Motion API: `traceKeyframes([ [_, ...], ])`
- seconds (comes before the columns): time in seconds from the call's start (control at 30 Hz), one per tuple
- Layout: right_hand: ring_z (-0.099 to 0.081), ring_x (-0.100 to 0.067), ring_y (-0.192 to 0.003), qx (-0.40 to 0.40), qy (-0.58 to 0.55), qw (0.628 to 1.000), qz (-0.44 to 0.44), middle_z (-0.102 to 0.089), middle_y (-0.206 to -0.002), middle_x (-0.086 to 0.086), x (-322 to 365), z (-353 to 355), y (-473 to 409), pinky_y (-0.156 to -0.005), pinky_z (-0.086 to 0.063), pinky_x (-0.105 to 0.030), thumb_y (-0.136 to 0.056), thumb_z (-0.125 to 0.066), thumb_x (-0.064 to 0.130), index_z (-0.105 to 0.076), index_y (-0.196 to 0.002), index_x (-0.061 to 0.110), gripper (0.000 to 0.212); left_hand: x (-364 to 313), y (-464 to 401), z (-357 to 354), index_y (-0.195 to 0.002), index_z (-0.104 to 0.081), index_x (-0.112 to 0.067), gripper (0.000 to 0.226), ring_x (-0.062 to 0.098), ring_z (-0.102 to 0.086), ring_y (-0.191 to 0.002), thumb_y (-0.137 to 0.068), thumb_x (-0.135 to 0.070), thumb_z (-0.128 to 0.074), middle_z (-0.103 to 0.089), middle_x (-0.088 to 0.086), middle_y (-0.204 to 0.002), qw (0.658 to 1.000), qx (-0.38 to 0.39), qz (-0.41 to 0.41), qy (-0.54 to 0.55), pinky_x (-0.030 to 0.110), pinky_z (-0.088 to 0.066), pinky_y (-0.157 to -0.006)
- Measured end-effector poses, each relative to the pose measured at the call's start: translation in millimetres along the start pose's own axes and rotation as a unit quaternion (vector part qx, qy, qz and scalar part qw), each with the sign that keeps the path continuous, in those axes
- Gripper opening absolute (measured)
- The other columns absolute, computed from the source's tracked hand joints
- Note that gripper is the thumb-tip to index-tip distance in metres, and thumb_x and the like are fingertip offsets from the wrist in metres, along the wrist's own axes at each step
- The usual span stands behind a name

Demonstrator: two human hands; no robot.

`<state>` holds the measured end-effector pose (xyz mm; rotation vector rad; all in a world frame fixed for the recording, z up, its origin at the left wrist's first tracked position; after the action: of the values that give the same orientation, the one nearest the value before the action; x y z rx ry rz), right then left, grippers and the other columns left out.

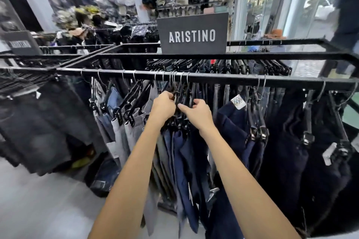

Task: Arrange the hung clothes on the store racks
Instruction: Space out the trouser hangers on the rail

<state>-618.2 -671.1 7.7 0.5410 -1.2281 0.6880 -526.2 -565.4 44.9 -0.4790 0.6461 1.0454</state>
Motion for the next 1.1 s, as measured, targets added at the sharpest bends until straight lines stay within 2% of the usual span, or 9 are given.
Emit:
traceKeyframes([
  [0.1,-0.047,-0.029,-0.131,0.017,0.002,0.999,-0.032,-0.045,-0.145,-0.014,-7.8,-16.6,-7.1,-0.103,-0.044,-0.036,-0.080,-0.078,0.046,-0.028,-0.149,0.005,0.094,0.4,-6.6,-2.7,-0.133,-0.053,-0.013,0.042,0.024,-0.058,-0.111,-0.092,-0.006,-0.047,-0.059,0.010,-0.128,0.999,0.039,0.003,0.001,0.036,-0.050,-0.094],
  [0.2,-0.053,-0.029,-0.127,0.027,-0.048,0.997,-0.062,-0.049,-0.144,-0.015,-15.1,-29.7,-14.5,-0.103,-0.048,-0.042,-0.075,-0.081,0.040,-0.018,-0.152,0.008,0.105,0.7,-11.8,-5.3,-0.106,-0.055,-0.019,0.018,0.023,-0.054,-0.093,-0.093,-0.008,-0.048,-0.057,0.008,-0.110,0.998,0.065,-0.001,0.018,0.031,-0.045,-0.083],
  [0.33,-0.072,-0.021,-0.093,-0.011,-0.133,0.988,-0.084,-0.071,-0.108,-0.006,-19.7,-28.6,-24.6,-0.085,-0.060,-0.040,-0.054,-0.085,0.028,-0.040,-0.138,0.011,0.097,10.6,-15.7,-1.8,-0.127,-0.058,-0.013,0.034,0.022,-0.053,-0.115,-0.094,-0.015,-0.054,-0.061,0.004,-0.125,0.996,0.080,-0.009,0.032,0.033,-0.044,-0.099],
  [0.4,-0.075,-0.021,-0.081,-0.013,-0.165,0.983,-0.084,-0.076,-0.093,-0.006,-21.6,-28.2,-28.4,-0.077,-0.063,-0.043,-0.039,-0.081,0.029,-0.053,-0.130,0.010,0.096,13.6,-18.3,-1.7,-0.134,-0.053,-0.010,0.040,0.018,-0.052,-0.117,-0.094,-0.011,-0.051,-0.060,0.003,-0.132,0.994,0.099,-0.017,0.049,0.029,-0.042,-0.095],
  [0.53,-0.075,-0.019,-0.084,-0.033,-0.190,0.979,-0.067,-0.077,-0.095,-0.004,-22.5,-25.6,-24.8,-0.074,-0.063,-0.038,-0.040,-0.079,0.029,-0.062,-0.122,0.011,0.086,9.7,-20.6,-9.9,-0.136,-0.049,-0.009,0.041,0.021,-0.054,-0.118,-0.094,-0.008,-0.049,-0.060,0.005,-0.133,0.988,0.114,-0.013,0.104,0.036,-0.045,-0.100],
  [0.7,-0.075,-0.020,-0.087,-0.041,-0.191,0.979,-0.053,-0.076,-0.098,-0.002,-21.7,-16.3,-15.5,-0.062,-0.057,-0.027,-0.052,-0.085,0.029,-0.062,-0.119,0.014,0.073,-7.5,-20.4,-19.5,-0.099,-0.053,-0.008,0.012,0.032,-0.064,-0.087,-0.089,-0.015,-0.050,-0.063,0.014,-0.102,0.995,0.062,-0.007,0.077,0.038,-0.054,-0.072],
  [0.8,-0.075,-0.019,-0.089,-0.048,-0.184,0.980,-0.056,-0.076,-0.101,-0.001,-35.3,-6.9,-25.1,-0.074,-0.063,-0.037,-0.045,-0.088,0.039,-0.061,-0.126,0.017,0.088,-20.0,-14.0,-21.6,-0.084,-0.058,-0.012,0.008,0.033,-0.065,-0.088,-0.087,-0.018,-0.054,-0.064,0.009,-0.095,0.995,0.037,-0.007,0.090,0.041,-0.059,-0.076],
  [0.9,-0.074,-0.020,-0.094,-0.062,-0.178,0.980,-0.056,-0.075,-0.106,-0.001,-44.5,12.0,-28.3,-0.082,-0.062,-0.044,-0.042,-0.091,0.041,-0.058,-0.130,0.021,0.096,-30.5,-3.8,-32.8,-0.116,-0.065,-0.014,0.031,0.031,-0.064,-0.102,-0.087,-0.018,-0.058,-0.066,0.007,-0.111,0.989,0.037,0.002,0.144,0.043,-0.056,-0.088],
  [1.1,-0.074,-0.020,-0.093,-0.093,-0.160,0.981,-0.059,-0.076,-0.103,-0.001,-32.9,79.0,9.2,-0.083,-0.061,-0.042,-0.053,-0.089,0.034,-0.063,-0.119,0.022,0.072,-69.6,27.2,-64.1,-0.112,-0.068,-0.025,0.037,0.029,-0.066,-0.101,-0.077,-0.022,-0.055,-0.071,0.007,-0.107,0.977,0.045,-0.020,0.206,0.042,-0.055,-0.091],
])
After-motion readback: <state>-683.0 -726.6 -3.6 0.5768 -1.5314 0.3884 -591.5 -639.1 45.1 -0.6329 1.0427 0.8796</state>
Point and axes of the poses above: each hand's wrist, its own y-axis away from the middle knuckle, its own z-axis out of the back of the hand, x = y × z, the point moved 6 cm from there along -y, towards the middle knuckle
